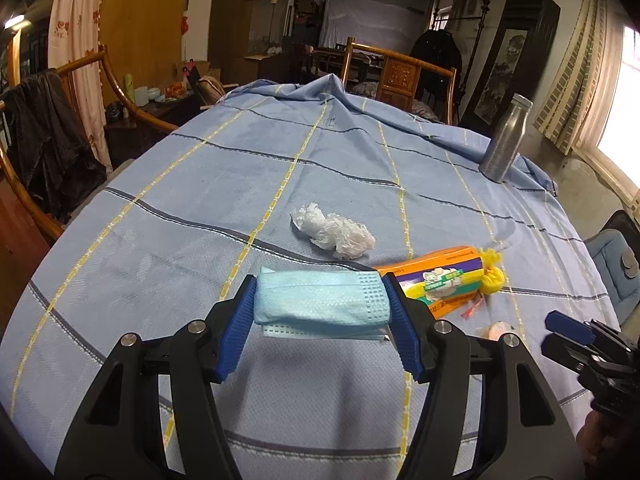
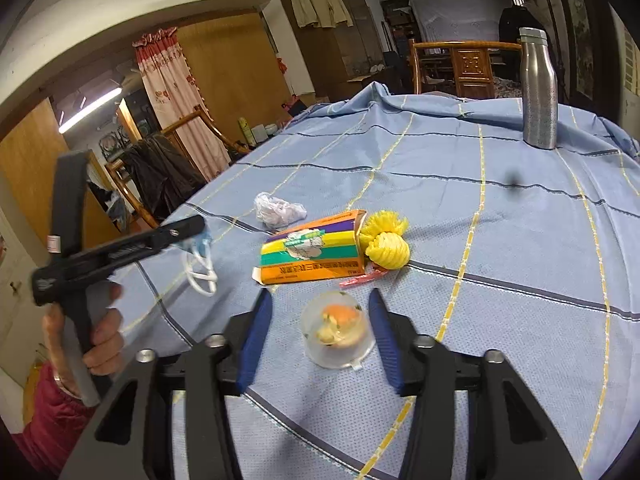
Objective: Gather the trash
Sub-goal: 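Grasp the clear plastic cup with fruit with the right gripper and lift it, then drop the face mask and plastic cup into the red wastebasket with both grippers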
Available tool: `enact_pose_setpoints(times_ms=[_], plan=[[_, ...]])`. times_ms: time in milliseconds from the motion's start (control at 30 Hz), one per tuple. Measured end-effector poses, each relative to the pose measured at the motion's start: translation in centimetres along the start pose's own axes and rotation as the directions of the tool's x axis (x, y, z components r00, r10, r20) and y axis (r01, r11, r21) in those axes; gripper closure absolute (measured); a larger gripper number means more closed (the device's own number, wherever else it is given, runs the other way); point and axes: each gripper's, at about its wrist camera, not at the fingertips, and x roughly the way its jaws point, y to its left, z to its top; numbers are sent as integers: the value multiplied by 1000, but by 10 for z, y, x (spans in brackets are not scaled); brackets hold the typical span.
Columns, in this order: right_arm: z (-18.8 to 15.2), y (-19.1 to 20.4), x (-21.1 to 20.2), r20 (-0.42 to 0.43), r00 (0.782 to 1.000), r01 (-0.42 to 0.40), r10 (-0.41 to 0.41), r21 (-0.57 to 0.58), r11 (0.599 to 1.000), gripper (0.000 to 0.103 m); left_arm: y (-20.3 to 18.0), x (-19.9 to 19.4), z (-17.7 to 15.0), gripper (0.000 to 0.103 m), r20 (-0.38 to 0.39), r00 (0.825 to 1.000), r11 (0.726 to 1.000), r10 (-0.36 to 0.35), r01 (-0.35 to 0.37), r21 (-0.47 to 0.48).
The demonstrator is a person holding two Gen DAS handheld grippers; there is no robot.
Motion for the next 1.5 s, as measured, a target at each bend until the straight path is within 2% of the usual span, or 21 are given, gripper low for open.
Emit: enact_pose_setpoints(times_ms=[33, 67, 167, 200, 233, 267, 333, 433, 600, 700, 767, 833, 967, 1100, 1300, 1500], plan=[[-1, 0, 3, -14, 1000, -4, 4, 1, 1000, 75, -1, -4, -1, 41, 5, 1000, 1000, 2, -2, 1], [-2, -1, 5, -27, 1000, -12, 12, 3, 1000, 78, -2, -7, -2, 42, 9, 1000, 1000, 1, -1, 1], [-4, 3, 7, -53, 999, -4, 3, -31, 1000, 76, -5, -18, -7, 41, 22, 1000, 1000, 1, -1, 2], [-4, 3, 8, -62, 998, 0, -2, -33, 999, 62, -5, -20, -8, 42, 26, 1000, 1000, 3, -3, 2], [-4, 2, 6, -52, 999, 13, -14, -22, 1000, 44, -5, -23, -9, 42, 29, 1000, 1000, 3, -3, 1], [-3, 0, 4, -30, 999, 32, -33, -21, 999, 39, -5, -25, -11, 42, 32, 999, 1000, 2, -1, -1], [-3, -1, 4, -20, 997, 70, -70, -32, 997, 38, -3, -28, -12, 42, 34, 999, 1000, -1, 1, -6], [-3, -11, 12, -52, 995, 86, -85, 1, 996, 38, 0, -30, -15, 42, 36, 999, 1000, -1, 1, -6], [-6, -2, 31, -118, 992, 39, -41, -22, 999, 31, 9, -29, -21, 42, 25, 1000, 1000, -5, 6, -21], [-5, 10, 40, -128, 989, 68, -78, -77, 995, 31, 16, -30, -24, 42, 22, 1000, 999, -5, 6, -36], [-4, 13, 51, -173, 982, 64, -79, -92, 994, 31, 21, -33, -25, 42, 23, 1000, 999, -3, 4, -46], [-4, 9, 52, -179, 981, 59, -70, -66, 996, 56, 25, -36, -25, 42, 26, 1000, 999, 1, 0, -52], [-3, 9, 30, -84, 996, 11, -15, -48, 999, 56, 29, -49, -29, 42, 37, 999, 998, 24, -22, -53], [-1, 11, 11, -21, 998, -66, 65, -26, 997, 56, 35, -69, -36, 42, 45, 997, 997, 61, -58, -60], [2, 15, -4, 19, 992, -123, 123, -20, 992, 56, 49, -102, -54, 42, 55, 989, 988, 135, -130, -89], [0, 25, -14, 41, 982, -185, 186, -21, 982, 56, 73, -144, -79, 42, 75, 976, 969, 205, -191, -158]])
